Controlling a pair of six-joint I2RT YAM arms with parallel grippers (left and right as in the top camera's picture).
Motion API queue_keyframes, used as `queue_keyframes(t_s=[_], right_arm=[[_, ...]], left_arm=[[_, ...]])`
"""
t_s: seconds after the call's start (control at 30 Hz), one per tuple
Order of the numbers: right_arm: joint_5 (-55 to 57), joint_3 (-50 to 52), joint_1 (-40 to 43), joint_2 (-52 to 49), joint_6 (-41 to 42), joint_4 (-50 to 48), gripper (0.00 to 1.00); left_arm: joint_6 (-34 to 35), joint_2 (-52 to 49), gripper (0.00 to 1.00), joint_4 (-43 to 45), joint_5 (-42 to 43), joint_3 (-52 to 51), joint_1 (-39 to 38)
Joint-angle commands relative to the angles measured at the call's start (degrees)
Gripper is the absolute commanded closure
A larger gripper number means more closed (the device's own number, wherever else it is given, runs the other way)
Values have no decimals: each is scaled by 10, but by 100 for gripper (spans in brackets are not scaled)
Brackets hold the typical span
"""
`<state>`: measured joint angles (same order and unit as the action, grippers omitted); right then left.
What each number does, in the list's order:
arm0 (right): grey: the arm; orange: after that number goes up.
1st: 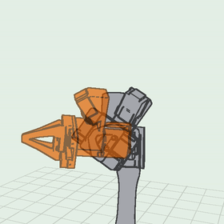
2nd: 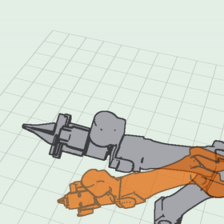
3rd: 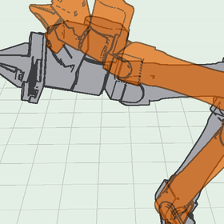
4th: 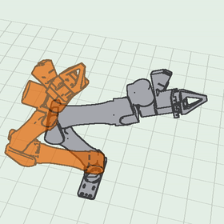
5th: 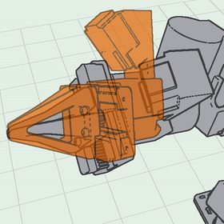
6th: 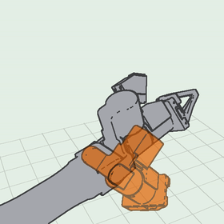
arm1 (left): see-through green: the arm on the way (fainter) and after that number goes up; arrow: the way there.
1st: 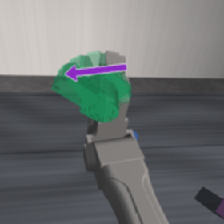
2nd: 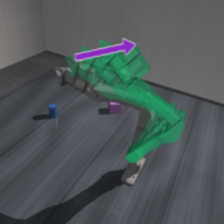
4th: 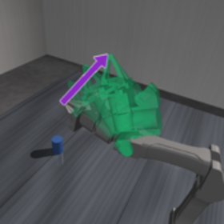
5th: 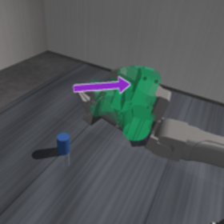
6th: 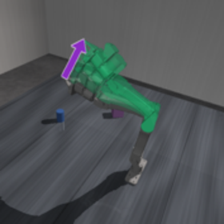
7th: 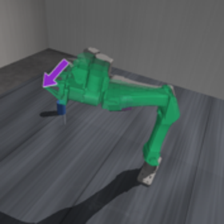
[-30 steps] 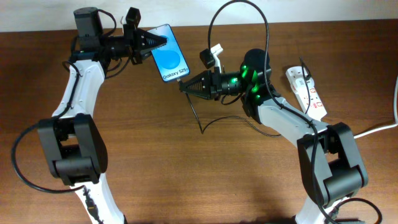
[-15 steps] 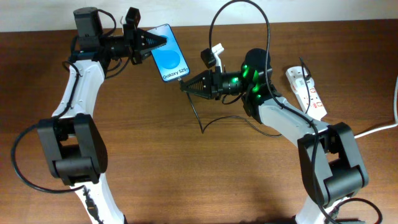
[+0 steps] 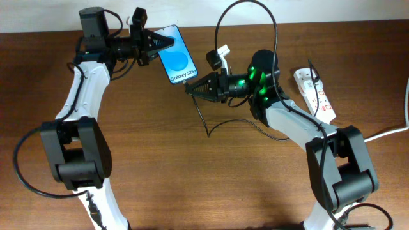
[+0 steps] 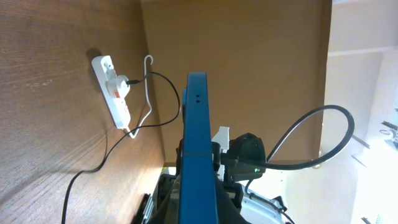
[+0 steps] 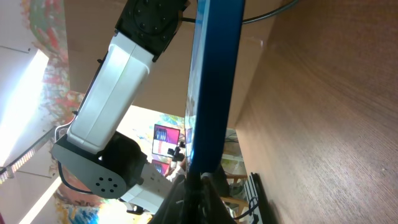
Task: Plug charger to phone and switch on socket
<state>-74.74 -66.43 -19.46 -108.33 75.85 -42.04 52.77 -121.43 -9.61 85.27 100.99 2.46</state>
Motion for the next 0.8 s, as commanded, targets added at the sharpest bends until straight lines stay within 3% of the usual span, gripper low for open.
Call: queue_keyframes(t_s=[0.0,0.77], right_arm=[[12,-4,4,0,-6,-2,96],[20,-4,4,0,-6,-2,96]], left_arm=[[3,4,100,2,40,3,-4],[3,4,100,1,49,3,3]])
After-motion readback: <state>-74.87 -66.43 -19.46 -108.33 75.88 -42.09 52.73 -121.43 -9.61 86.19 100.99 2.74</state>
